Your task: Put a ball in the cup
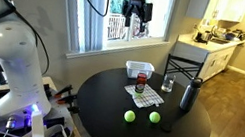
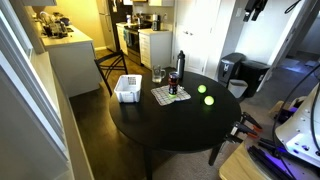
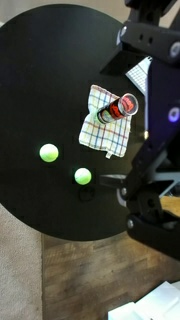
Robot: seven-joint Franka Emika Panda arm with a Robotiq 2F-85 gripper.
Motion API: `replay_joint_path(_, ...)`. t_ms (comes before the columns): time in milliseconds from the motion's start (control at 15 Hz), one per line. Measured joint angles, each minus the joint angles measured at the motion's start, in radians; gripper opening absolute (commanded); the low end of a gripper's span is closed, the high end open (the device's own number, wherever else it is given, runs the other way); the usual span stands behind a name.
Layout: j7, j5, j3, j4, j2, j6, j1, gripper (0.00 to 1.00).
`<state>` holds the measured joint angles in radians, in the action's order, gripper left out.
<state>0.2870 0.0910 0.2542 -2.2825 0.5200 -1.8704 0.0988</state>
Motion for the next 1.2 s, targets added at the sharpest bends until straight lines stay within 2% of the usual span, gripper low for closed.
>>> replay_joint_path(333,-0.026,-0.005,0.0,0.001,-0.026,-0.011,0.002,1.0)
replay_joint_path(667,-0.102,-0.068,0.028,0.075,-0.243,-0.054,0.019,1.0)
replay_joint_path(933,-0.101,-0.233,0.052,0.196,-0.454,-0.032,0.036,1.0)
replay_joint_path(1200,-0.102,-0.404,0.032,0.348,-0.661,0.026,0.059,1.0)
